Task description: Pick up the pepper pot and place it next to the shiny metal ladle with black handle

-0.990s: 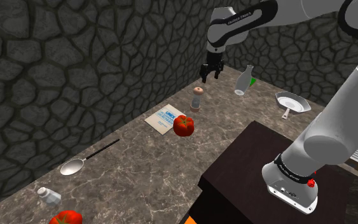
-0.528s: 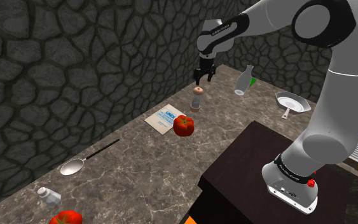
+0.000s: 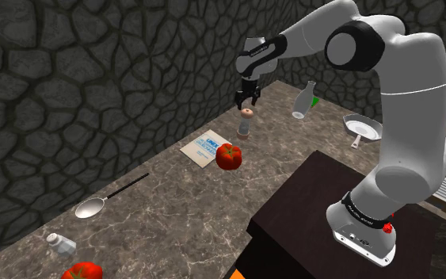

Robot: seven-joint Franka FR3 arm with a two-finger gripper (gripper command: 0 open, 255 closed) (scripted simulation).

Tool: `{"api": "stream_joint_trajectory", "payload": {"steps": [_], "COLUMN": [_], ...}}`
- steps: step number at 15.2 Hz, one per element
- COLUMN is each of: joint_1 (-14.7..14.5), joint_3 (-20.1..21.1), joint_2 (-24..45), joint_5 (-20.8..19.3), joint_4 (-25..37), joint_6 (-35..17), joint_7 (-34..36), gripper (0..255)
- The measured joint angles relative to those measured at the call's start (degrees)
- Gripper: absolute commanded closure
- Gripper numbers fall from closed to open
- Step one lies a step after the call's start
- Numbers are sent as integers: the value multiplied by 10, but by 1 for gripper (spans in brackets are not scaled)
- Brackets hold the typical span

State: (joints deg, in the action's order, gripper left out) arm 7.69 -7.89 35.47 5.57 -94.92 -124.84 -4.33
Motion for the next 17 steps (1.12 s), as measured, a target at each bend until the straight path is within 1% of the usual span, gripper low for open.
{"api": "stream_joint_trajectory", "payload": {"steps": [7,12,13,17], "joint_1": [2,2,2,2], "joint_3": [3,3,3,3], "joint_2": [29,30,30,30], "joint_5": [5,5,5,5], "joint_4": [-5,-6,-6,-5], "joint_6": [-34,-36,-36,-36], "joint_7": [-3,-3,-3,-2], "gripper": [0,0,255,255]}}
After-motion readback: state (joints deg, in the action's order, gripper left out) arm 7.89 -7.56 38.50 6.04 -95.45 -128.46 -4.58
